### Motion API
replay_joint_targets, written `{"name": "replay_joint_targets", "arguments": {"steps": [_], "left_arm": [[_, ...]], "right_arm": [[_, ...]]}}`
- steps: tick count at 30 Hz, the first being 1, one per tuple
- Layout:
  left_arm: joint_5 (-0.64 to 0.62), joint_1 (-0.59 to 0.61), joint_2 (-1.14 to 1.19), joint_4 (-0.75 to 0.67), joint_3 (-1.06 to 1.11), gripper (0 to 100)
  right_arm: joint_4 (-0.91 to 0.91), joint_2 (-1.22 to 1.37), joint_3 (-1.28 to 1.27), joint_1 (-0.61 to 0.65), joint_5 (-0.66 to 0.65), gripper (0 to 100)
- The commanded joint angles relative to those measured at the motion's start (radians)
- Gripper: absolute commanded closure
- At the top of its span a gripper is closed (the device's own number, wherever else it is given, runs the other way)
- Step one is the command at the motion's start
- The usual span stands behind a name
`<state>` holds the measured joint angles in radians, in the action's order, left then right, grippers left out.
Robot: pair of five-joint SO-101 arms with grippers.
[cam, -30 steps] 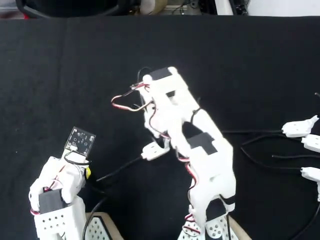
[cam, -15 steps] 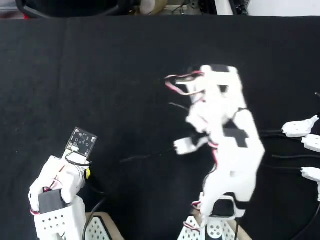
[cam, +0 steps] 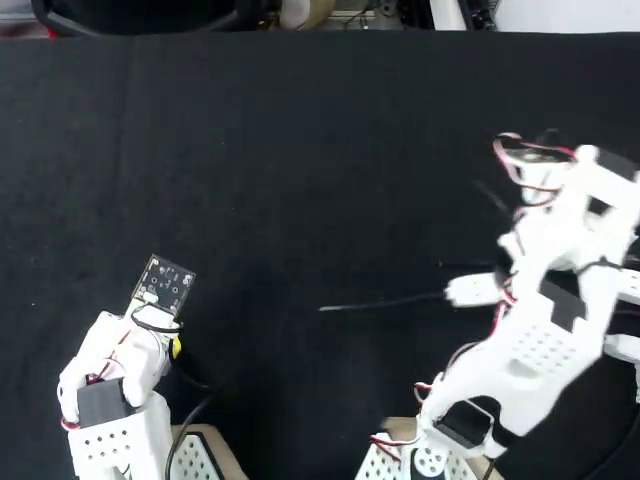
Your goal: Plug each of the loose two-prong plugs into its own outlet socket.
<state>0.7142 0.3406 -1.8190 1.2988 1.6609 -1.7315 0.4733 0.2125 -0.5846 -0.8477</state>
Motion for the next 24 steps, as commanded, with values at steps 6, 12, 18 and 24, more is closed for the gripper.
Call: {"name": "replay_joint_targets", "arguments": {"steps": [6,12,18,24], "left_arm": [[0.003,0.007,-0.002,0.005,-0.024,76],[0.003,0.007,-0.002,0.005,-0.022,76],[0.003,0.007,-0.002,0.005,-0.022,76],[0.003,0.007,-0.002,0.005,-0.022,76]], "right_arm": [[-0.031,-0.056,0.311,-0.222,-0.121,98.6],[-0.029,-0.041,0.338,-0.272,-0.164,98.2],[-0.029,0.018,0.354,-0.270,-0.161,86.3],[-0.035,0.016,0.352,-0.272,-0.161,73.6]]}}
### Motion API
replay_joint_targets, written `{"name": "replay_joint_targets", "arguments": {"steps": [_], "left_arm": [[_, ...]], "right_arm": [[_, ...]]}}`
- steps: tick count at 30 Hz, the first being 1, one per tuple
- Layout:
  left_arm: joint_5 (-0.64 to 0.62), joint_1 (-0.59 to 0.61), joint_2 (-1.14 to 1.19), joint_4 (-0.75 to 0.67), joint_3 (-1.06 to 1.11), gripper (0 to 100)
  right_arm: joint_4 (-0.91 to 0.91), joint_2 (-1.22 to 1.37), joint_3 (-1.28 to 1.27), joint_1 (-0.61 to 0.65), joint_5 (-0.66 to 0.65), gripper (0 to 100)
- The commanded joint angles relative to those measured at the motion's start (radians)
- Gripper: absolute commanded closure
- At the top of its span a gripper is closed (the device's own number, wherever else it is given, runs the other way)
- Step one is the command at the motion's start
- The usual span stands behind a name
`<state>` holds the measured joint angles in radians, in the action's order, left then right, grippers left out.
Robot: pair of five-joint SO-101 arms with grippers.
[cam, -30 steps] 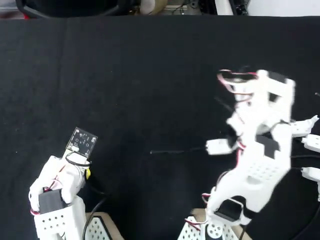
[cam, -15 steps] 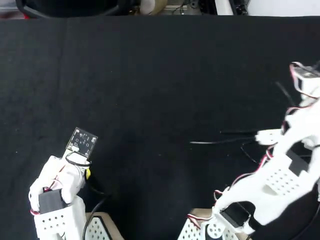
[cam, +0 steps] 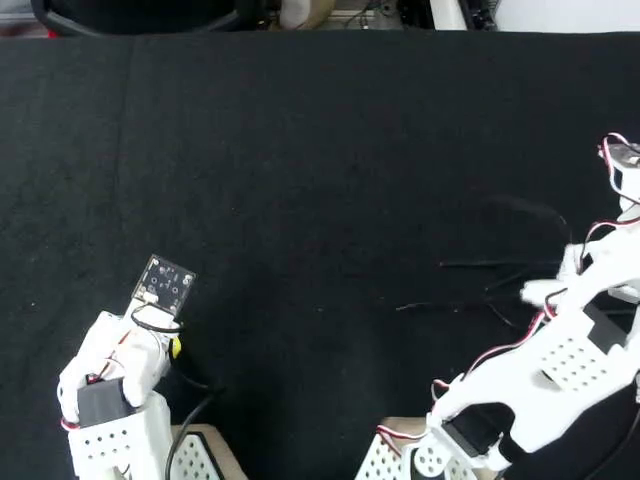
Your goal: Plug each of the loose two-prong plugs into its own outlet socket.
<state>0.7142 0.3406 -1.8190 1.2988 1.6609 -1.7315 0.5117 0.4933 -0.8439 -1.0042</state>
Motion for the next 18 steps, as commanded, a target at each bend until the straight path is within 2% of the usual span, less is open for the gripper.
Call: {"name": "replay_joint_targets", "arguments": {"steps": [1,5,9,12,16,18], "left_arm": [[0.003,0.007,-0.002,0.005,-0.022,76],[0.003,0.007,-0.002,0.005,-0.022,76],[0.003,0.007,-0.002,0.005,-0.022,76],[0.003,0.007,-0.002,0.005,-0.022,76],[-0.002,0.007,-0.003,0.005,-0.021,76],[-0.003,0.007,-0.005,0.005,-0.019,78]], "right_arm": [[-0.035,-0.038,0.067,-0.011,0.006,71.7],[-0.035,-0.147,-0.008,0.002,0.064,64.5],[-0.035,-0.343,-0.174,0.021,0.068,65.1],[-0.035,-0.539,-0.372,0.034,0.069,73.6],[-0.029,-0.845,-0.670,0.034,0.071,96.2],[-0.003,-1.001,-0.819,0.035,0.069,97.6]]}}
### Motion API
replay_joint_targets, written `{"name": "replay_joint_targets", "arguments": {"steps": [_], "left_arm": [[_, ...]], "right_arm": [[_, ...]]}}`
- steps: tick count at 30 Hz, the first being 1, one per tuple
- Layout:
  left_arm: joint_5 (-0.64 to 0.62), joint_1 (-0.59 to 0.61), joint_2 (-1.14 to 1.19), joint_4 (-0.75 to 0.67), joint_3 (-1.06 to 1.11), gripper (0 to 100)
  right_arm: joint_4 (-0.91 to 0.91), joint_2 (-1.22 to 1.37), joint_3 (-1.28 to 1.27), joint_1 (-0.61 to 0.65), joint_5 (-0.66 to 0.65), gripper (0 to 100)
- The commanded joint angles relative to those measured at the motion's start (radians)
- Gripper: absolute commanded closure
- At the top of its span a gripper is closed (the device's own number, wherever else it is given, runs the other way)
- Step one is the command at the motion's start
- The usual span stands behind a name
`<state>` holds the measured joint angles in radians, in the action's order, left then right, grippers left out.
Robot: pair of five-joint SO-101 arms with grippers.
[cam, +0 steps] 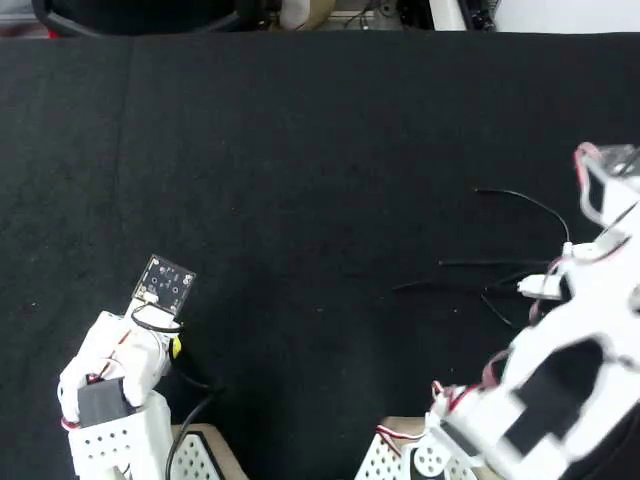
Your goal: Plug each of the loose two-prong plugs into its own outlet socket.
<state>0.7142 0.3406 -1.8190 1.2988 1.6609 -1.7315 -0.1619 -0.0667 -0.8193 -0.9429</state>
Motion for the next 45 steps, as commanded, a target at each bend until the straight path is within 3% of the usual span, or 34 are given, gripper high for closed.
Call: {"name": "replay_joint_targets", "arguments": {"steps": [1,5,9,18,22,28,45], "left_arm": [[-0.006,0.007,-0.005,0.005,-0.019,80],[-0.072,0.005,-0.005,0.003,-0.025,91],[-0.078,0.002,-0.005,-0.011,-0.025,97],[-0.078,-0.065,-0.005,-0.017,-0.015,97],[-0.078,-0.065,-0.005,-0.017,-0.013,97],[-0.074,-0.065,-0.005,-0.020,-0.002,97],[-0.074,-0.064,-0.003,-0.061,0.015,97]], "right_arm": [[0.031,-0.406,-0.331,0.012,0.008,96.2],[0.238,-0.725,-0.647,0.054,0.011,95.3],[0.390,-1.047,-0.986,0.201,0.049,95.3],[0.618,-1.745,-1.589,0.710,0.494,95.3],[0.661,-1.636,-1.621,0.767,0.611,95.3],[0.540,-1.600,-1.623,0.918,0.641,95.2],[0.496,-1.600,-1.623,0.921,0.641,95.1]]}}
